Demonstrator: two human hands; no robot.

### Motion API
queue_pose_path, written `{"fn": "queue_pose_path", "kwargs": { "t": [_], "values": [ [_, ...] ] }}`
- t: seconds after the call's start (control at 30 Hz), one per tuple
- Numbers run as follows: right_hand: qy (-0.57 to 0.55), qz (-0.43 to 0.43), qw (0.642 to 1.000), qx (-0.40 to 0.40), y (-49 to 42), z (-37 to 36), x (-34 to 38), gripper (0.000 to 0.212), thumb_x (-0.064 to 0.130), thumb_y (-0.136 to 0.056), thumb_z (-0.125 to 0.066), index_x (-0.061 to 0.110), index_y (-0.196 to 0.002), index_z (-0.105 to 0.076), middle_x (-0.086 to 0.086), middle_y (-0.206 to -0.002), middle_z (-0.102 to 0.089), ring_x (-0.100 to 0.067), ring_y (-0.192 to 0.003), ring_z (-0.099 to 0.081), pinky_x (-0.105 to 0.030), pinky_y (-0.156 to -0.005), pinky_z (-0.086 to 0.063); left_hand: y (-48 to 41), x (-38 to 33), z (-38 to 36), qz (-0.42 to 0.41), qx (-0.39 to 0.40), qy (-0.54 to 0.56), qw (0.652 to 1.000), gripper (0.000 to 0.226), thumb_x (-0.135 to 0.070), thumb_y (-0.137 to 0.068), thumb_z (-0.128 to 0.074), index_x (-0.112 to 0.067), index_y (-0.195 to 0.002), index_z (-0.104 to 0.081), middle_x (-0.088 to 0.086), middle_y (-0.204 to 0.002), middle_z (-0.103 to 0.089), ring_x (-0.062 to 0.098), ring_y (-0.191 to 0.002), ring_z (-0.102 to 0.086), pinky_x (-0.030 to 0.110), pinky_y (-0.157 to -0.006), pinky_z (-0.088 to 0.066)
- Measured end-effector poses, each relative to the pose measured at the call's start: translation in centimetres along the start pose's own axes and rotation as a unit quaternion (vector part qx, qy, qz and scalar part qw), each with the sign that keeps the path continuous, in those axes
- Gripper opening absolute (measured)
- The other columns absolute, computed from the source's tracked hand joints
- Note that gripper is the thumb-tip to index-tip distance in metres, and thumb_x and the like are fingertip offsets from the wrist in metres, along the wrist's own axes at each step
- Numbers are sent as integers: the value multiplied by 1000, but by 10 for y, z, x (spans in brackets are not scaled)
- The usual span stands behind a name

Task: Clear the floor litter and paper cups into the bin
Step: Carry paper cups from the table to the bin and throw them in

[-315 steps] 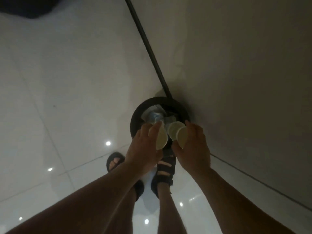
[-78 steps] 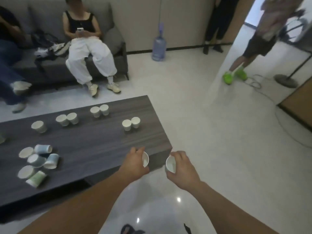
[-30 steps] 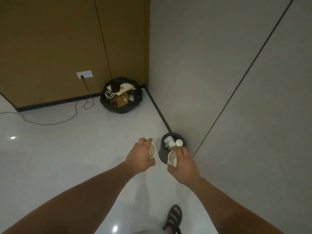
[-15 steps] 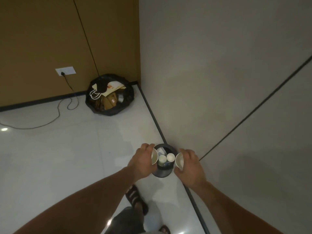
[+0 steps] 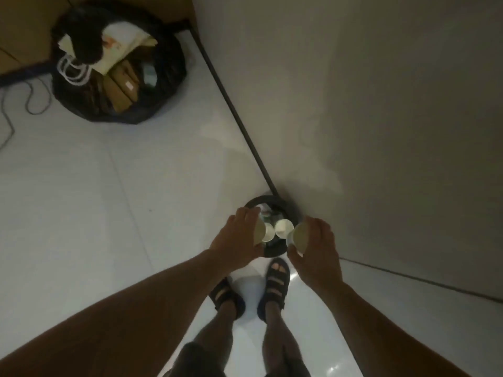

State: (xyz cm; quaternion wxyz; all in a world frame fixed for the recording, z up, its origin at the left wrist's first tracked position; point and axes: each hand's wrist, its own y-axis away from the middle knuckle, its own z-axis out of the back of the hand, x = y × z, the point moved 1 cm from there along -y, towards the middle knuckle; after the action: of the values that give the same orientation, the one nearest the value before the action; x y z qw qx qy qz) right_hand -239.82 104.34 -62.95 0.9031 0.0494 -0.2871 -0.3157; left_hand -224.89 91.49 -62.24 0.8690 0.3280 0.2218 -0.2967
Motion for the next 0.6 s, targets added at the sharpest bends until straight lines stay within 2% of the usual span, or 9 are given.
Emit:
{"fn": "queue_pose_path", "kwargs": {
  "t": [0.27,0.47,0.6],
  "values": [
    [32,3,999,18,-89,-133,-87,79,25,-75,-81,14,-141,-39,-13,-138,-44,-29,-120,-49,-28,-83,-46,-110,66,-130,-29,23,-1,999,83,-27,-73,-78,-14,-142,-33,10,-141,-39,32,-125,-43,27,-88,-32],
    [73,33,996,42,-115,-181,-123,86,32,-74,-83,14,-144,-36,-14,-142,-41,-31,-125,-46,-30,-86,-45,-136,92,-186,-29,59,-7,998,75,-22,-79,-72,-16,-141,-31,13,-137,-40,35,-122,-44,30,-87,-35],
    [64,69,995,14,-119,-196,-136,85,30,-74,-83,10,-144,-38,-17,-142,-42,-34,-125,-47,-29,-88,-44,-149,103,-201,-27,45,-56,997,77,-31,-79,-73,-16,-142,-31,11,-140,-39,33,-126,-42,38,-96,-41]
  ]
}}
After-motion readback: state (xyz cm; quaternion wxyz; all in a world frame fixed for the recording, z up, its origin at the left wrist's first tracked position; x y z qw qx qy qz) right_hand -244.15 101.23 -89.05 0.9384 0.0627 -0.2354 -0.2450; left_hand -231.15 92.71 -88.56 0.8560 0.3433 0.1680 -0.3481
